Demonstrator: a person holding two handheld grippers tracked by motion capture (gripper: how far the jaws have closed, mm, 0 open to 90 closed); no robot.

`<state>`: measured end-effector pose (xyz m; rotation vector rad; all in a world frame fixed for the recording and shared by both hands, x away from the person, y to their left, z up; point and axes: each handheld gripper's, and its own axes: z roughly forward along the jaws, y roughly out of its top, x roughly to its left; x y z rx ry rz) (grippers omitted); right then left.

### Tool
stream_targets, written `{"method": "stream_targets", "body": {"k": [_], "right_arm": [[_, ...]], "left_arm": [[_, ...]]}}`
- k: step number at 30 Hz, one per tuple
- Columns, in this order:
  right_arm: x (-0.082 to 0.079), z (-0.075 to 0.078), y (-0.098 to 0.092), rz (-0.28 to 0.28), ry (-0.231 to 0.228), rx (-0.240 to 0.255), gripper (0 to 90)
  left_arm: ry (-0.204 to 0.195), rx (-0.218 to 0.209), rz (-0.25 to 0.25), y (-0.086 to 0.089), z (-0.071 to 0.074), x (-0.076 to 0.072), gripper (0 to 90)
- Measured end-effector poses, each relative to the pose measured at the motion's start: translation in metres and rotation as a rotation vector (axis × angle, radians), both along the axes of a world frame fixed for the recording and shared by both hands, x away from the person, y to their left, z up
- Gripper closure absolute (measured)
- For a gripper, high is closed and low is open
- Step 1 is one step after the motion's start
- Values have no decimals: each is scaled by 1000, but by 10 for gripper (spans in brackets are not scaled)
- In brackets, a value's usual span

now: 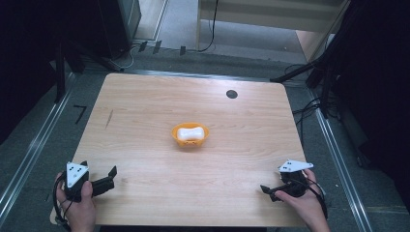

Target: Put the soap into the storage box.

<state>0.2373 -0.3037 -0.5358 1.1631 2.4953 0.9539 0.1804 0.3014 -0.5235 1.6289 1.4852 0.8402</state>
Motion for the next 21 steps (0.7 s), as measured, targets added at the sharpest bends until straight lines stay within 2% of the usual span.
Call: {"method": "stream_targets", "body": {"k": [5,15,21], "right_arm": [[-11,-5,-10,-38,-10,35,0],[-33,-10,-36,-129,-71,123,0],[-46,-12,-48,-164,-106,170,0]], "left_arm": [[-2,0,1,0,0,0,4],[0,12,-2,-1,0,0,4],[11,17,-9,-2,0,1,4]]}}
